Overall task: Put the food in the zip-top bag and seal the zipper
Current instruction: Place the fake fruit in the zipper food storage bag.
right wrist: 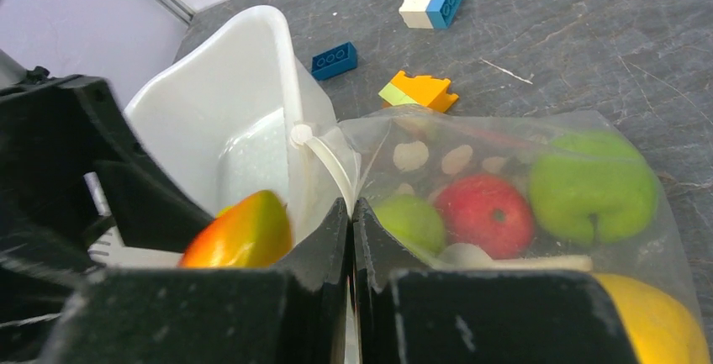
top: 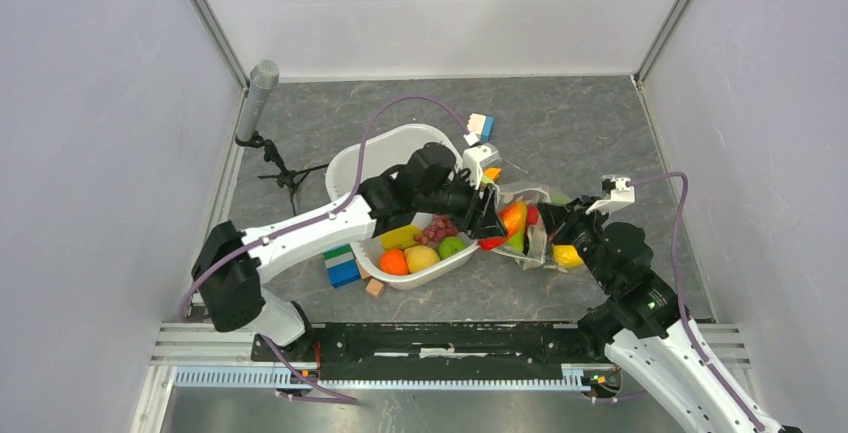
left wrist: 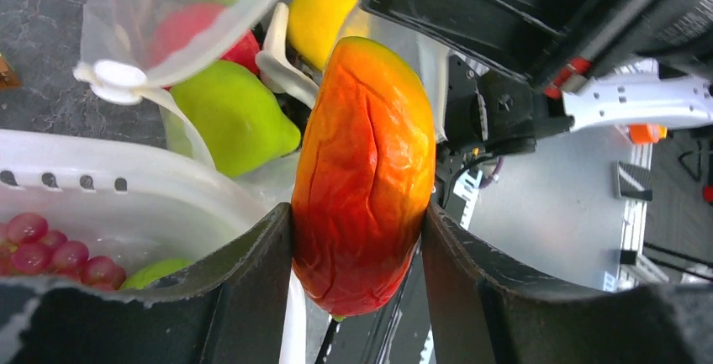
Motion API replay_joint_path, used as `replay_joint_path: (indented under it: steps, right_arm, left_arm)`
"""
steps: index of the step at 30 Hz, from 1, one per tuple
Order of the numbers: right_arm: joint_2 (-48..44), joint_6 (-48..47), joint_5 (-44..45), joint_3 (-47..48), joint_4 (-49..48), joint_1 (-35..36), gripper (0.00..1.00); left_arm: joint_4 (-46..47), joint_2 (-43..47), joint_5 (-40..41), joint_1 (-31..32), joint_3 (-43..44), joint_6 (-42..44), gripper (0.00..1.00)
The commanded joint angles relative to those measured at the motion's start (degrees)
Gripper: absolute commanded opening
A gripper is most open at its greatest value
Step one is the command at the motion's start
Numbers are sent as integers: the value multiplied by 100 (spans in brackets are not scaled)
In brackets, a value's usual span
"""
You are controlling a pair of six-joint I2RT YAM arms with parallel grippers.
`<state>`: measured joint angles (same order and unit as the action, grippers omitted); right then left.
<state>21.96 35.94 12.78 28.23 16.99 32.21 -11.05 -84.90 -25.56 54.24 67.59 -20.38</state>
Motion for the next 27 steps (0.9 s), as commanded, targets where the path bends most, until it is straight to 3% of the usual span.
replay_joint_path:
  steps: [1, 11, 16, 20, 23, 27]
  right_arm:
    - [-321, -91, -256, -64, -679, 5, 7]
    - [-472, -518, -820, 87, -786, 5, 8]
    - [-522, -508, -902, 60, -874, 5, 8]
    - [-628, -459, -676, 10, -821, 6, 8]
    - [-674, -342, -470, -43, -763, 5, 8]
    - [-615, 23, 198, -115, -309, 5, 8]
  left_arm:
    - [489, -401, 406, 34, 280, -850, 47]
    - [244, -1352, 995, 189, 1420, -1368, 48]
    - [411, -1576, 1405, 211, 1596, -1529, 52]
    - [731, -1693, 1409, 252, 1437, -1662, 57]
    - [1005, -1816, 1135, 271, 1347, -1750, 67]
    - [978, -1791, 965, 302, 1375, -1677, 73]
